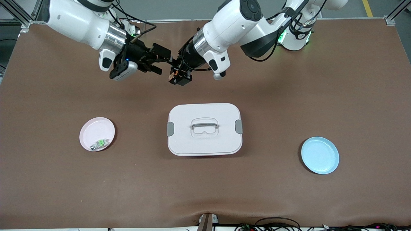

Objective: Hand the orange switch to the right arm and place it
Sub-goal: 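Grasp the orange switch with the right gripper from the left gripper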

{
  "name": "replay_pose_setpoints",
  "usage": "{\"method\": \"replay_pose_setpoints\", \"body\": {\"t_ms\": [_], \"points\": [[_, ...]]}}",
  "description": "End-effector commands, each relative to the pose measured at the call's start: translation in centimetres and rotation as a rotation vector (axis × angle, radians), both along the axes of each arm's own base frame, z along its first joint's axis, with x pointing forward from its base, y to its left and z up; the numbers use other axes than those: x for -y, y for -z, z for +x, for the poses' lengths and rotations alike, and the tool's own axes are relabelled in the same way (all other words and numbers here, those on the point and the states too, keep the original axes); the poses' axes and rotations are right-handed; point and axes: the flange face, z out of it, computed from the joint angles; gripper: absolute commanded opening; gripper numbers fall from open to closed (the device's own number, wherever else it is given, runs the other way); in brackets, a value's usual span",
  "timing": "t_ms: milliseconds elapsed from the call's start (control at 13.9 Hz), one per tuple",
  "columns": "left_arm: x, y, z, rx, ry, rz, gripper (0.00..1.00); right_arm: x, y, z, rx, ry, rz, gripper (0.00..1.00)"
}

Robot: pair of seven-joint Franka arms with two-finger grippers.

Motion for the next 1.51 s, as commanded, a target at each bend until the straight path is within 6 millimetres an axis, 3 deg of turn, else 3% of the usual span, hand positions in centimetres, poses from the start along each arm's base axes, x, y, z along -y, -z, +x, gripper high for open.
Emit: {"method": "replay_pose_setpoints", "body": {"t_ms": [0,937,1154,1442], "points": [[0.4,-0.5,0.1,0.012,-0.015,0.002,0.45,0.1,0.1,-0.5,-0.008,0.021,0.019,1.0],[0.2,-0.6,0.3,0.019,-0.017,0.006,0.46,-1.5,2.5,0.1,-0.005,0.033,-0.002,0.99],[0.1,-0.6,0.3,0.019,-0.017,0.006,0.47,-1.5,2.3,0.0,-0.005,0.031,0.0,0.68],[0.0,-0.6,0.5,0.02,-0.019,0.006,0.49,-1.4,1.9,0.2,-0.011,0.036,0.006,0.57]]}}
